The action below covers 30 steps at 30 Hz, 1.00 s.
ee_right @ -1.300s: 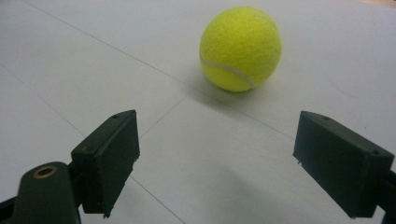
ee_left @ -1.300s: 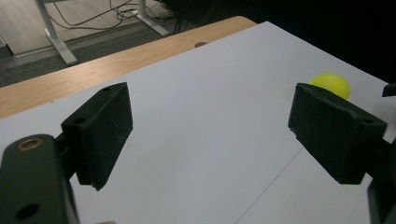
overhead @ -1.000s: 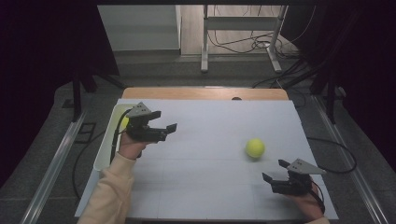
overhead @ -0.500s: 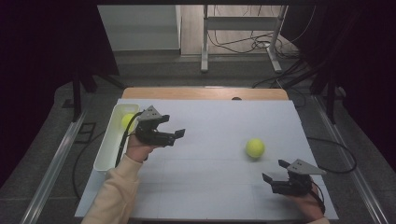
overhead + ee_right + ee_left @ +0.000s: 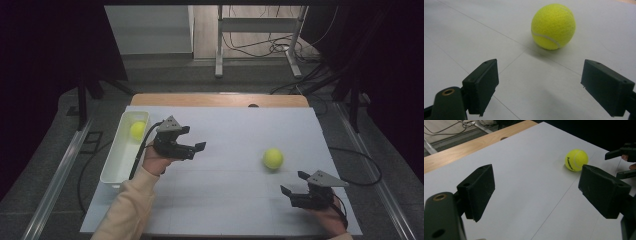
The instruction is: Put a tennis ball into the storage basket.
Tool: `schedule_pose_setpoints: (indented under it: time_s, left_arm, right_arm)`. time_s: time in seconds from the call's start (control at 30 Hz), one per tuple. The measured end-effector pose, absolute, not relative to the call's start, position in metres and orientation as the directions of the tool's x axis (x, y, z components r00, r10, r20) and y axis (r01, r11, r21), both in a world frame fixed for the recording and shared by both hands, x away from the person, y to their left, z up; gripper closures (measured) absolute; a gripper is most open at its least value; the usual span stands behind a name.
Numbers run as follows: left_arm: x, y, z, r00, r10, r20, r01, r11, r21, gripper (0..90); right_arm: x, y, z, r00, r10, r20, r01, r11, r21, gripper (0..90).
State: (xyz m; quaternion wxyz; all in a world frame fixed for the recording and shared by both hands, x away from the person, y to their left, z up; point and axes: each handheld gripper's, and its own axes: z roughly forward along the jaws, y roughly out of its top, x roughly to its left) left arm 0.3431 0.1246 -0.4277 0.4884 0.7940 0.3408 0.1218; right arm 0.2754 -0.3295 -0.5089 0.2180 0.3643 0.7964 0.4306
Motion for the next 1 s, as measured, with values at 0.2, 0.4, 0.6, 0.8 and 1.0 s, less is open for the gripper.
schedule_pose_setpoints:
  time_s: [0.2,0.4,0.6,0.8,1.0]
  left_arm:
    - [0.344,0.117,-0.431,0.745,0.651,-0.141,0.425,-0.301,0.853,14.8]
    - [0.345,0.111,-0.434,0.752,0.643,-0.145,0.428,-0.309,0.85,14.9]
    - [0.345,0.106,-0.437,0.757,0.637,-0.147,0.429,-0.315,0.846,14.9]
    - [0.346,0.102,-0.439,0.762,0.63,-0.149,0.43,-0.322,0.843,15.0]
    - [0.346,0.098,-0.44,0.765,0.626,-0.15,0.43,-0.325,0.842,15.1]
  right_arm:
    - [0.275,-0.33,-0.509,-0.639,0.768,-0.034,0.392,0.364,0.845,15.2]
    - [0.275,-0.329,-0.509,-0.64,0.767,-0.036,0.391,0.366,0.844,15.3]
    - [0.275,-0.329,-0.509,-0.64,0.767,-0.037,0.391,0.367,0.844,15.3]
    - [0.276,-0.329,-0.509,-0.641,0.767,-0.039,0.391,0.37,0.843,15.3]
    - [0.275,-0.329,-0.509,-0.641,0.767,-0.039,0.391,0.369,0.843,15.3]
